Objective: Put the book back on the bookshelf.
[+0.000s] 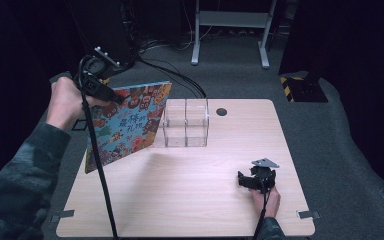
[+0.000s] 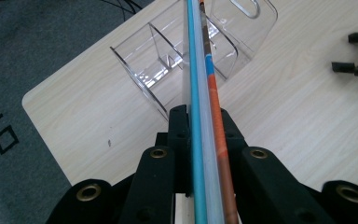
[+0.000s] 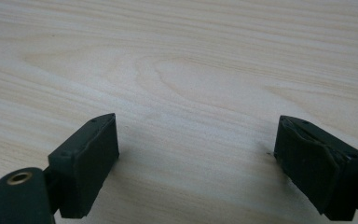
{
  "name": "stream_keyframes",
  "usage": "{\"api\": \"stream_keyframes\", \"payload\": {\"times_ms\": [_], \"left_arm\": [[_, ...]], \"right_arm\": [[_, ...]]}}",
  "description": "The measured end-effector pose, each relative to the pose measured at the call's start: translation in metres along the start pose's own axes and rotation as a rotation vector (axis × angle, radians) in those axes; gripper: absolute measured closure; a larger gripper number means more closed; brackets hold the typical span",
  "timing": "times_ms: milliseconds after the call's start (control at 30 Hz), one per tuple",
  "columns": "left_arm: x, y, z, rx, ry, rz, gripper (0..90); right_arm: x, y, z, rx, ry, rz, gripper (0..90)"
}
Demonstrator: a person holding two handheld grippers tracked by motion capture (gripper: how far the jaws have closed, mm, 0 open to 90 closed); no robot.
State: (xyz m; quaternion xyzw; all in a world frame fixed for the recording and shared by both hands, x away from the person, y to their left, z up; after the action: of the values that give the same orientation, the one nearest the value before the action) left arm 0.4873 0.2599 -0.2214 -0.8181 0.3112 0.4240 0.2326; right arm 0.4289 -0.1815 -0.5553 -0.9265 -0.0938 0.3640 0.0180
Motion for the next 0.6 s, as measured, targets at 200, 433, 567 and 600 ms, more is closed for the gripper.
{"api": "stream_keyframes", "payload": {"times_ms": [200, 433, 567, 600], "left_arm": [[0.008, -0.004, -0.007, -0.039, 0.011, -0.025, 80.6], [0.020, -0.008, -0.016, -0.080, 0.042, -0.052, 80.6], [0.025, -0.011, -0.019, -0.099, 0.057, -0.085, 80.7], [0.026, -0.011, -0.020, -0.098, 0.065, -0.090, 80.7]], "right_arm": [[0.000, 0.000, 0.000, -0.002, 0.002, -0.002, 13.5], [0.000, 0.000, 0.000, 0.002, 0.004, -0.003, 14.2], [0.000, 0.000, 0.000, 0.006, 0.006, -0.002, 14.4], [0.000, 0.000, 0.000, 0.006, 0.006, -0.002, 14.4]]}}
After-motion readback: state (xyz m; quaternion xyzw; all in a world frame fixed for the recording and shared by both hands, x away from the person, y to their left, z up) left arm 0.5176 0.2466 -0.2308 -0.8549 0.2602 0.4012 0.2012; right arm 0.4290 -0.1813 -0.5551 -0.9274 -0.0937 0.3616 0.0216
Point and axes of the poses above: each handheld gripper's, and its own axes: x roughly forward along the jaws, z roughly out of its underside, y roughly to its right, the point moved 4 cm from there along x, roughly forward along the jaws, and after that the axes turned 8 degrees about x, right-handed, at the moved point
